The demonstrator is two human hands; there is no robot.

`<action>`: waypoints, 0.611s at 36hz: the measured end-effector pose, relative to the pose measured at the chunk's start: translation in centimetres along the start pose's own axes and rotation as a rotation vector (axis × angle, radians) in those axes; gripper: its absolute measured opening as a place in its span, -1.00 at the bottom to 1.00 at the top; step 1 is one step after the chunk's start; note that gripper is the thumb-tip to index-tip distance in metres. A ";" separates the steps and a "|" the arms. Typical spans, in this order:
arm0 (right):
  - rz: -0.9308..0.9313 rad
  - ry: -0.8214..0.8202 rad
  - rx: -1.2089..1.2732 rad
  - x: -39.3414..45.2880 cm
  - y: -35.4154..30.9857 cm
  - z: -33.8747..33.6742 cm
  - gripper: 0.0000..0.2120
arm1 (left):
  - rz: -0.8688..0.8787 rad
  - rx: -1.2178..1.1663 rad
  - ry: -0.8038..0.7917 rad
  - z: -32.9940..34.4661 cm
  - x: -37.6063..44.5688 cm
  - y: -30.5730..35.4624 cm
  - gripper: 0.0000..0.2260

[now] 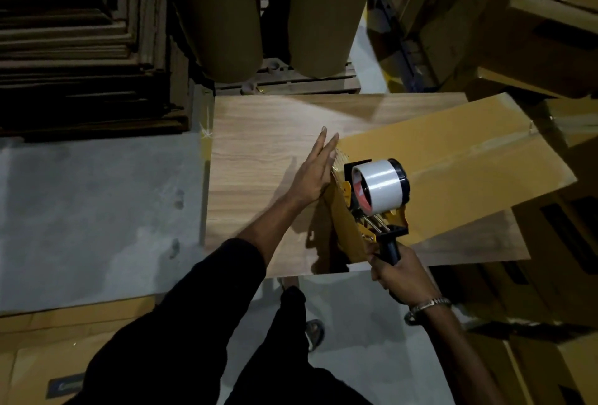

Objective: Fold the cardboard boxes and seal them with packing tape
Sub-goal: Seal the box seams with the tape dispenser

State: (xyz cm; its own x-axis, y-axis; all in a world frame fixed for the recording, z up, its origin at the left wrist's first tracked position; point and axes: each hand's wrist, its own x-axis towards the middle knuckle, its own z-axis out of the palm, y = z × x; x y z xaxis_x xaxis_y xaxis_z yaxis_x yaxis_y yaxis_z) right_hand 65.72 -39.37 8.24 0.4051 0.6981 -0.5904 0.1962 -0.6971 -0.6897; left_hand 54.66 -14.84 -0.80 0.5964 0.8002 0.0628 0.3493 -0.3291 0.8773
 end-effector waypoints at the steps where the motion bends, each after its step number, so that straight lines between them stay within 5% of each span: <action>1: 0.006 0.003 0.004 0.0 0.0 0.0 -0.90 | 0.002 0.021 0.009 -0.1 -0.2 0.0 -0.54; 6: 0.016 0.042 0.041 0.1 0.3 0.5 -0.89 | 0.185 0.219 -0.050 -0.2 -2.3 -0.1 -0.42; 22: -0.015 0.032 -0.070 -3.0 1.1 0.2 -0.98 | 0.231 0.330 -0.100 0.2 -3.8 -1.0 -0.46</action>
State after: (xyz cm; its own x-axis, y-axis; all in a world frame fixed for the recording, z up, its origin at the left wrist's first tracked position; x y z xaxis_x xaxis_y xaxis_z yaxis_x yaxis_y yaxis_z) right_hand 64.56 -42.14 9.17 0.4298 0.7036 -0.5659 0.2641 -0.6973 -0.6664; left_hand 52.14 -17.68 -1.97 0.7475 0.6395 0.1793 0.4018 -0.6504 0.6446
